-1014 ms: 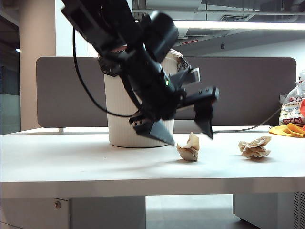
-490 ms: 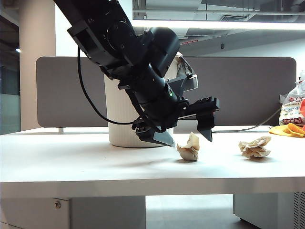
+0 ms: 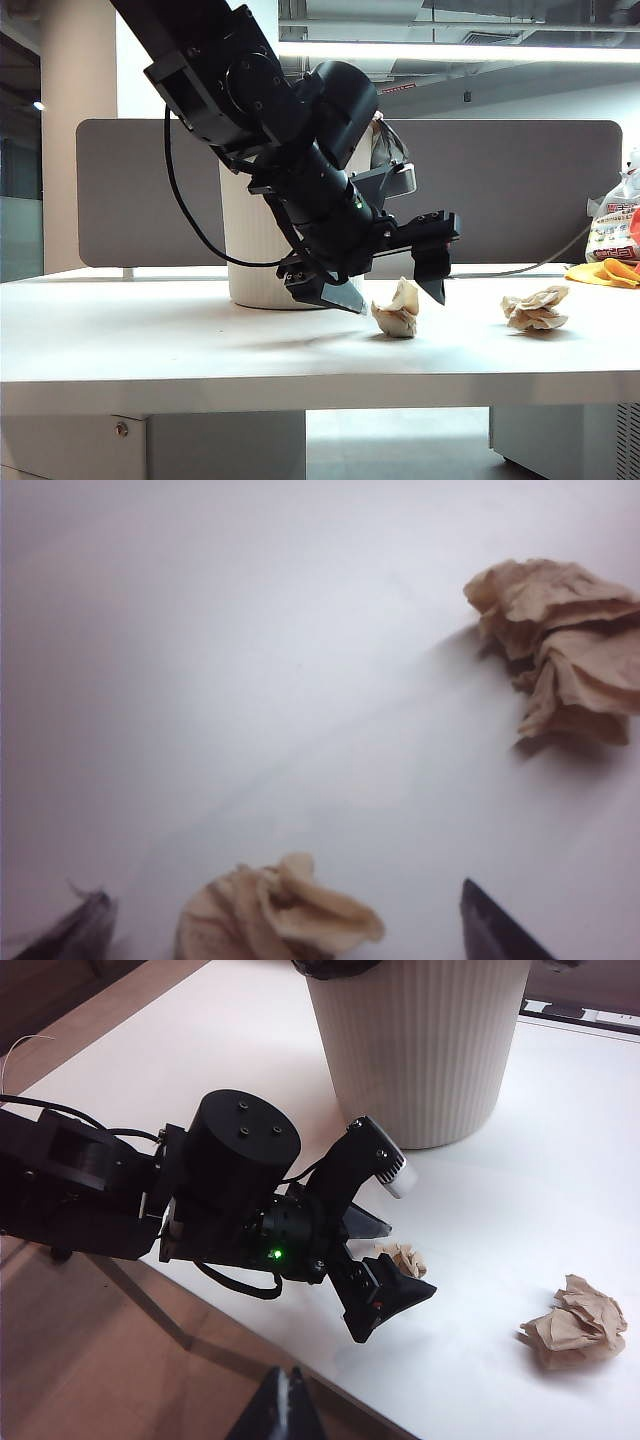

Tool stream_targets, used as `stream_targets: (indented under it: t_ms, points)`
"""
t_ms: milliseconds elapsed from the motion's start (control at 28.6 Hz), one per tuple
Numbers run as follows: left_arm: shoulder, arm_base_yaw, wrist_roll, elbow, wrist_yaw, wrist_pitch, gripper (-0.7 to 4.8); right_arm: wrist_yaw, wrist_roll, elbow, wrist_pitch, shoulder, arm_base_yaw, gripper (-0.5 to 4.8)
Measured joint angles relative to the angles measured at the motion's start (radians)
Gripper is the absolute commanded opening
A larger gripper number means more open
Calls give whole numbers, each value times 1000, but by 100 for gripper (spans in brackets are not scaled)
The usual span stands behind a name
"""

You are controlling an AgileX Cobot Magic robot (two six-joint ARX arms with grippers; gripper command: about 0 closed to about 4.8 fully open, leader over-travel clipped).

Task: Pick up all the trash on the table and put it in the trash can.

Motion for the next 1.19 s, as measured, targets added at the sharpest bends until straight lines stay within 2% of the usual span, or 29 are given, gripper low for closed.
stream_targets:
  t_ms: [105,245,315,385,664,734,874,1014,1189]
  points:
    - [0,0,0,0,0,0,271,0,0,0,0,0,0,-5]
    - [0,0,-2,0,0,-3,96,0,0,0,0,0,0,-5]
    - [0,0,-2,0,11,-5,45,0,0,0,0,0,0,-5]
    - [0,1,-3,0,37,-5,17,0,0,0,1,-1,0,-5]
    - [-49,5,-2,-3,95,-2,16,0,0,0,46,-5,0,-5]
    - [-106,6,-2,-2,101,43,-8,0,0,8,53,-10,0,-5]
    - [-251,10,-2,3,102,121,-6,1,-3,77,90,-2,0,-5]
    - [-353,44,20,104,103,102,-6,29,-7,212,139,57,0,-5]
    - [-374,127,120,337,103,-53,-6,36,-53,416,192,193,0,-5]
